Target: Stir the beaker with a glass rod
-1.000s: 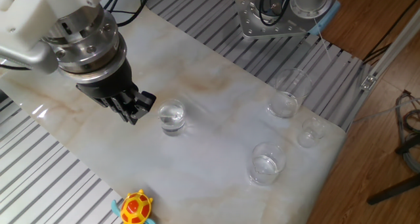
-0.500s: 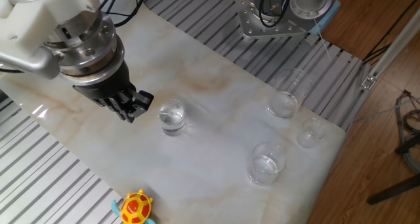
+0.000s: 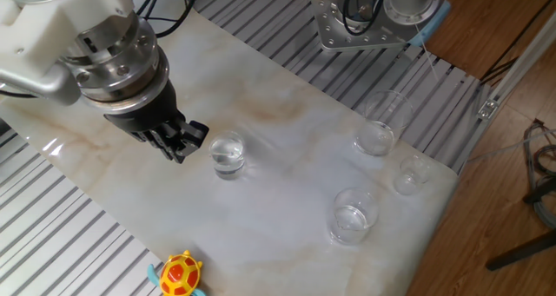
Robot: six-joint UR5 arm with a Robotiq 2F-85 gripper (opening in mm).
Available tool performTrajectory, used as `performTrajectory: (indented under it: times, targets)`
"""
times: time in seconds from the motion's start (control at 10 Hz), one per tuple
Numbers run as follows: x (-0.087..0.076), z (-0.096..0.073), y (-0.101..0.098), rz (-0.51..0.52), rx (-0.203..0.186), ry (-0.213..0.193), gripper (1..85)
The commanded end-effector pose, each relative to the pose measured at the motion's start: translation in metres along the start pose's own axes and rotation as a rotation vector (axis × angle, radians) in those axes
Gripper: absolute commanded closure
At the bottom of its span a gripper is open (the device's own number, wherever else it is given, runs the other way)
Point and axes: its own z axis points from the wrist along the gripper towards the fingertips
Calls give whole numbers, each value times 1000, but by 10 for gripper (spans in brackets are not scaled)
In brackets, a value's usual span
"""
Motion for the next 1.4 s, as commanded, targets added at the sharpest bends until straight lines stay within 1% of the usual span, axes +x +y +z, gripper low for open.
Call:
performTrajectory:
  times: [0.0, 0.1, 0.3, 0.4, 0.7, 1.0, 1.3]
  targets:
    - [2, -3, -8, -32, 22, 16, 847]
    - [6, -3, -8, -28, 18, 18, 847]
    - [10, -1, -4, -12, -4, 14, 847]
    - [10, -1, -1, -2, -13, 12, 847]
    - [5, 1, -4, -16, -1, -2, 847]
    - [5, 2, -7, -29, 8, -1, 847]
    - [1, 5, -8, -34, 11, -5, 847]
